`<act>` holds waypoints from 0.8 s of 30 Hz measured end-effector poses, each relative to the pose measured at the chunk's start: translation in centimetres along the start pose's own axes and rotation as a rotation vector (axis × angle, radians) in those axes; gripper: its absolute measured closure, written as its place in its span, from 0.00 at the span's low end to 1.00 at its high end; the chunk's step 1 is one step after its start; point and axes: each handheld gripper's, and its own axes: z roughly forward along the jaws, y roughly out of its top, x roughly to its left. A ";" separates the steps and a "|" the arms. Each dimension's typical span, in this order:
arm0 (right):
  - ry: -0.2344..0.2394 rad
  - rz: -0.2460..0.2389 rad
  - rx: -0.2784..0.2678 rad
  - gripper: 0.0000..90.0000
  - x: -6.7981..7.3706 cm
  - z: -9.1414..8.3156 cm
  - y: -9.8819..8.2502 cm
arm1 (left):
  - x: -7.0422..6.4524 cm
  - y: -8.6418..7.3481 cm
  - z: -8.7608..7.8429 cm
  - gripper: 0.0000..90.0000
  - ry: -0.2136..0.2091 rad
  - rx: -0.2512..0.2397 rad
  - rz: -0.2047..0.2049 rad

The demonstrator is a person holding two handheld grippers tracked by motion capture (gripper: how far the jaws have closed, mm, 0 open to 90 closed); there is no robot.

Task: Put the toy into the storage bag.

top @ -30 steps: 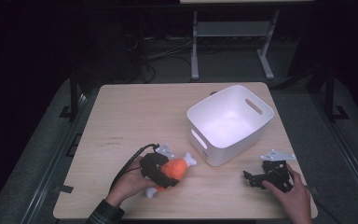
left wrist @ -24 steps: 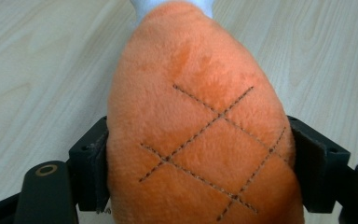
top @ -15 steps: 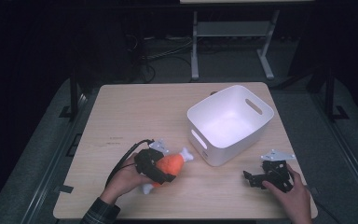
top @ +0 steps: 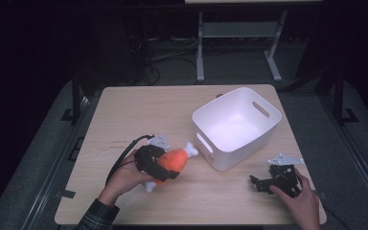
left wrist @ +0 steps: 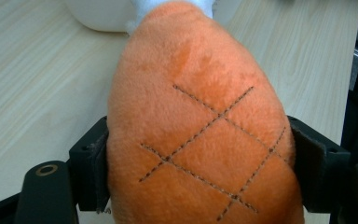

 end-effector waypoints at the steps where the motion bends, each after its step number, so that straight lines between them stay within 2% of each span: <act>1: 0.000 0.000 0.000 0.00 0.0 0.0 0.0 | 0.0 0.1 0.0 0.24 0.000 -0.005 -0.002; 24: 0.002 0.001 0.000 0.00 0.0 0.0 0.0 | 0.5 2.0 -2.3 0.24 0.022 -0.055 0.014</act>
